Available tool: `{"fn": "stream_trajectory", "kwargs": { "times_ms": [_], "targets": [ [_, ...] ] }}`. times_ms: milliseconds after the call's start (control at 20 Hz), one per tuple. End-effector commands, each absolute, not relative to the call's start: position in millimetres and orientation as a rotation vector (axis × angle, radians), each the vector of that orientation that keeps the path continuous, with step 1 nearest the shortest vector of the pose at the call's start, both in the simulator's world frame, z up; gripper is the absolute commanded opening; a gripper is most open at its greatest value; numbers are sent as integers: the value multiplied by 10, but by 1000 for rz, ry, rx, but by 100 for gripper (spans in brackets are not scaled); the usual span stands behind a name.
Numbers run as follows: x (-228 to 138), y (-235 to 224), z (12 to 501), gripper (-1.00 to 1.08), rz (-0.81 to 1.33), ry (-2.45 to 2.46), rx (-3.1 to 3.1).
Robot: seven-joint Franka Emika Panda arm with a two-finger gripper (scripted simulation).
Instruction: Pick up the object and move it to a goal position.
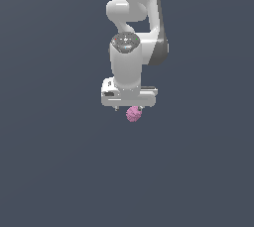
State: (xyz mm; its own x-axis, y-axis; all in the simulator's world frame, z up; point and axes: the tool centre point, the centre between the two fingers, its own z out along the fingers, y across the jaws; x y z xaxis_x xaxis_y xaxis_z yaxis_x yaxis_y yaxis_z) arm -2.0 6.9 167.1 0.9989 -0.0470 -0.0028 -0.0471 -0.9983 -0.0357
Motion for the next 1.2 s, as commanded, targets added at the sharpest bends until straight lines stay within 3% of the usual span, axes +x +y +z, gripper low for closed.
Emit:
{"fn": "stream_trajectory", "kwargs": {
  "times_ms": [0, 1150],
  "targets": [
    [-20, 69, 1671, 100, 3, 73, -3105],
    [6, 105, 1660, 100, -14, 141, -3097]
  ]
}}
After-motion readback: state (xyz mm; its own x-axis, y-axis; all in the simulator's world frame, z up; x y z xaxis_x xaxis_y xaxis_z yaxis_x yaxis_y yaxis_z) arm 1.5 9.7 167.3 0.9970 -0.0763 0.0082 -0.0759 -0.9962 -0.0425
